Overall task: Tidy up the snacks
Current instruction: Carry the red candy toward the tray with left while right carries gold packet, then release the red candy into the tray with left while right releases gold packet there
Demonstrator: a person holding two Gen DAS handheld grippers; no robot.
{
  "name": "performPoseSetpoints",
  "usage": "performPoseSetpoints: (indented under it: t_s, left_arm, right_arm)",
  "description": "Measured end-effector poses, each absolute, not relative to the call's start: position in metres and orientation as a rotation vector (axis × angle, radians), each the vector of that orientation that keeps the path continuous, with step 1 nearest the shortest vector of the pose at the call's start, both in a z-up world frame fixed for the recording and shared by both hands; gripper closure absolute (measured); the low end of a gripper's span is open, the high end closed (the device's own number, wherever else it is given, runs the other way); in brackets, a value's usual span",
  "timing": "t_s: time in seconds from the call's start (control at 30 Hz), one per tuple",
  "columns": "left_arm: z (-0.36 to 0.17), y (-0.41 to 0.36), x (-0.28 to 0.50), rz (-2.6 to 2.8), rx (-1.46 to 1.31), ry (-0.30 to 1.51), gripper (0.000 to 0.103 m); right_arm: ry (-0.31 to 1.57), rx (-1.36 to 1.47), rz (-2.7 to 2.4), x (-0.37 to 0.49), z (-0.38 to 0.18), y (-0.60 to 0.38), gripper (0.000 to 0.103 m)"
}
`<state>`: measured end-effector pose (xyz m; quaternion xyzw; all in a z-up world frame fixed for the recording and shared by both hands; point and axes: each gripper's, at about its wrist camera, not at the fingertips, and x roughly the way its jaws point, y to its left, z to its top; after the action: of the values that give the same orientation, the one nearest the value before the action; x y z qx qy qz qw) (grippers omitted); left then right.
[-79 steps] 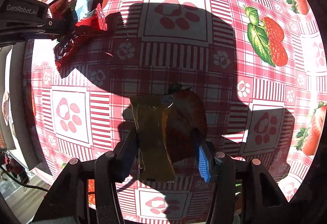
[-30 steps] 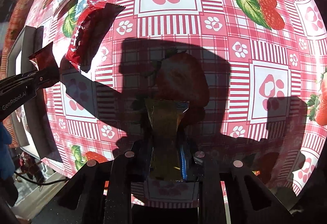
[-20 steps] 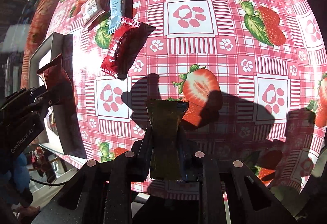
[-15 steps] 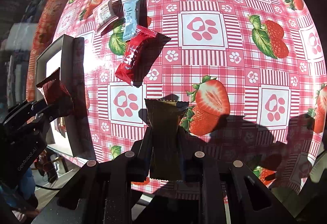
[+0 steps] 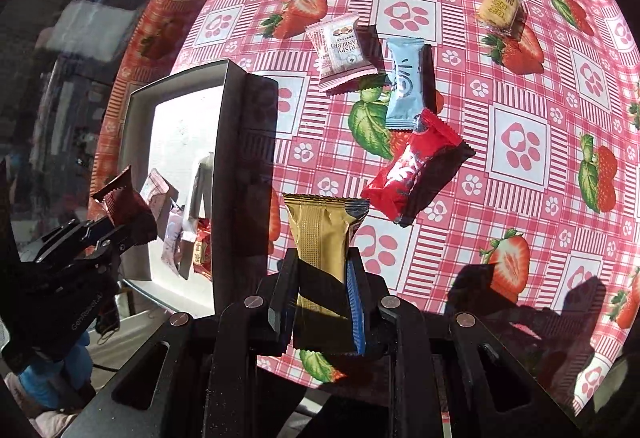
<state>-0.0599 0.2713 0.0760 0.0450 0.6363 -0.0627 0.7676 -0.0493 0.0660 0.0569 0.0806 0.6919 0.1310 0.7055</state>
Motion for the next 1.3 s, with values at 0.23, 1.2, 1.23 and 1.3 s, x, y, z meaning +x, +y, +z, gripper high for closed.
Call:
performPoseSetpoints:
  t_s: [0.23,1.2,1.23,1.3]
  left_arm:
    - [0.071,0.313,-0.059,-0.037,0.07,1.387,0.08]
    - [0.05,0.353,-0.063,0.038,0.039,1.446,0.041]
    - [0.052,0.352,-0.064,0.037,0.04,1.436,0.035]
    - [0.054,0.351,-0.065,0.028,0.044,1.435,0.033]
  right_arm:
    - [1.542,0.111,0.425,-0.032,0.063,0.133,0.079]
    - [1.604,0.004,0.527,0.007,0.048,0.242,0.075]
    - [1.614,0.005,0.515,0.007,0.046,0.24,0.048]
    - [1.625,0.019,0.487,0.006,0.043,0.232,0.0]
